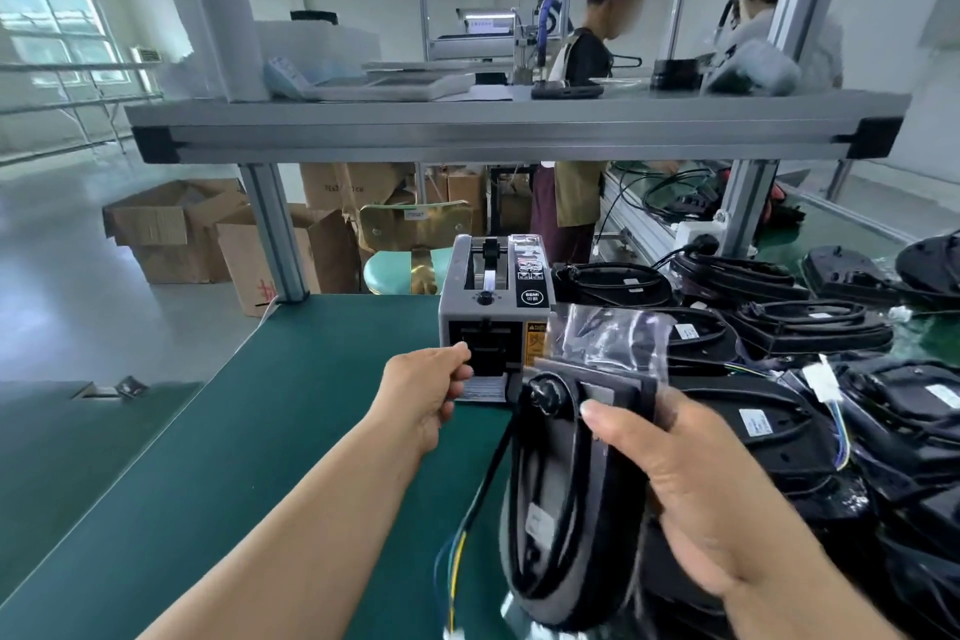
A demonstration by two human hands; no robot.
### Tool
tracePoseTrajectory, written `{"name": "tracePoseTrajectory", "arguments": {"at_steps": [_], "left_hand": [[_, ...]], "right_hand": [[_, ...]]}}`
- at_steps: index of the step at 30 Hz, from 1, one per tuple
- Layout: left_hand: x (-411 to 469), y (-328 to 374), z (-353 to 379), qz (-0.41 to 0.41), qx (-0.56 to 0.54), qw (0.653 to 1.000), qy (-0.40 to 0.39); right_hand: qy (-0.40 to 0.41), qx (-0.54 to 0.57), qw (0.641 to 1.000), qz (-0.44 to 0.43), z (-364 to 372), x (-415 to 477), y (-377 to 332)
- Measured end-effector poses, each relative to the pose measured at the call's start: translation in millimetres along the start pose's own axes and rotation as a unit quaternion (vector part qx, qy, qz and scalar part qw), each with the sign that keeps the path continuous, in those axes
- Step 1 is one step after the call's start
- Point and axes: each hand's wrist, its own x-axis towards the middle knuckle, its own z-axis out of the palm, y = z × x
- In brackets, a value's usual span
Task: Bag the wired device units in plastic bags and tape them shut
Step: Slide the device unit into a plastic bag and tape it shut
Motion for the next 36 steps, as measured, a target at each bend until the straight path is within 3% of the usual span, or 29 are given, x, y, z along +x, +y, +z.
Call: {"name": "tracePoseTrajectory", "arguments": {"at_steps": [5,7,17,23,25,28,32,36], "left_hand": [[21.7,-2.2,25.9,-0.113,-0.054,0.992,-0.021],[24.5,-1.1,31.2,-0.141,-0.072,0.987,-0.012],[33.8,-0.1,56.0,-0.167,-0.191,0.966,0.061],[31.5,-0.6,58.4,-0.122,-0.240,0.956,0.115],[16.3,3.7,47.9,-0.088,-0.203,0.973,0.073],[-19.9,7.0,16.1,0.026,-0.105,0.994,-0.030],[-84.8,21.3,-21.3,0.173,0.017,0.972,-0.156],[-136.2,29.5,-33.9,0.229,0.131,0.943,-0.202]], "right_hand": [[0.167,0.014,0.984,-0.067,30.4,-29.8,36.5],[0.194,0.010,0.977,-0.092,34.9,-34.7,45.4],[0.123,-0.024,0.981,-0.147,24.5,-37.5,46.1],[0.084,0.004,0.983,-0.163,19.4,-38.4,50.8],[0.074,0.003,0.983,-0.168,17.0,-39.3,51.9],[0.069,0.006,0.984,-0.164,15.5,-41.2,53.4],[0.059,-0.005,0.984,-0.166,19.5,-46.4,52.1],[0.045,-0.016,0.984,-0.172,24.0,-52.2,48.4]]}}
